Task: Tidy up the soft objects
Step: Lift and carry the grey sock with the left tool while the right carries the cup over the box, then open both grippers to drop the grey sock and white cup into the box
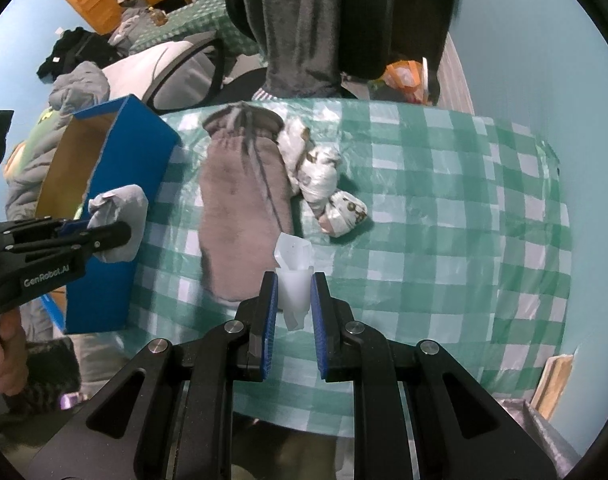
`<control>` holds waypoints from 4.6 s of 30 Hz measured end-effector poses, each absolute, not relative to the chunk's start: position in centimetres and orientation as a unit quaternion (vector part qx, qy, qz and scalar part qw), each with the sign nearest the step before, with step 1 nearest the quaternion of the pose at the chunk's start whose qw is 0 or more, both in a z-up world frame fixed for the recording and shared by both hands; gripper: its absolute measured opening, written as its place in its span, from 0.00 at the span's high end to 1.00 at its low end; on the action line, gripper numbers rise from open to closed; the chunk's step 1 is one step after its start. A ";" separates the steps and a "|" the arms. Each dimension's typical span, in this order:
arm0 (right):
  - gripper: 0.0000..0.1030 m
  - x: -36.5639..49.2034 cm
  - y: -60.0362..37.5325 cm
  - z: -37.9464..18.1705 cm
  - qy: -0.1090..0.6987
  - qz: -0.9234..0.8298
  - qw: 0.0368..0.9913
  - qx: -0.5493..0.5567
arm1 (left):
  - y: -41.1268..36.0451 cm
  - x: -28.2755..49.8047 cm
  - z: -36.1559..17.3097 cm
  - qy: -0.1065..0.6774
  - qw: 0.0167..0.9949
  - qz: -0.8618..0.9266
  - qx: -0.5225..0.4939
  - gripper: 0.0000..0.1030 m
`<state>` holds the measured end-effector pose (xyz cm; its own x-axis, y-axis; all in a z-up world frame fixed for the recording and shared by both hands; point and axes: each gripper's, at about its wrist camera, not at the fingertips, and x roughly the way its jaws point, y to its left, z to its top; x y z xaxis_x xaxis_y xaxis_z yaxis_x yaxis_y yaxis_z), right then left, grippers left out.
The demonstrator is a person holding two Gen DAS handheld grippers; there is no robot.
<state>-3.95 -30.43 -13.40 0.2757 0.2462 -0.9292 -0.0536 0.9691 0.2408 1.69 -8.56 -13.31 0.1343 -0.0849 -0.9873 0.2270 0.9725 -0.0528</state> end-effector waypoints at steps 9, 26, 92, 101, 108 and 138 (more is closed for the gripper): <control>0.85 -3.7 -29.0 -11.7 0.582 0.107 0.803 0.070 | -8.0 1.2 -11.2 0.636 0.763 -0.103 0.054 0.78; 0.85 -2.1 -25.5 -9.3 0.562 0.144 0.813 0.046 | -4.7 0.7 -8.9 0.622 0.777 -0.085 0.029 0.78; 0.85 4.2 -4.1 -9.1 0.560 0.306 0.769 -0.042 | 12.6 0.8 -9.6 0.625 0.775 0.060 -0.070 0.78; 0.85 4.6 -2.5 -10.1 0.570 0.312 0.759 -0.044 | 13.3 0.7 -10.8 0.635 0.766 0.071 -0.073 0.72; 0.82 4.8 -2.5 -10.4 0.571 0.301 0.763 -0.048 | 14.0 0.3 -11.1 0.638 0.761 0.080 -0.079 0.62; 0.48 4.2 -8.3 -8.3 0.557 0.262 0.788 -0.017 | 10.8 0.0 -9.0 0.633 0.769 0.063 -0.068 0.40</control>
<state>4.23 -8.26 -8.28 0.2412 0.3938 -0.8870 -0.4318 0.8621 0.2653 -0.02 10.78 -8.98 0.1920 0.0100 -0.9813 -0.1824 0.9829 -0.0257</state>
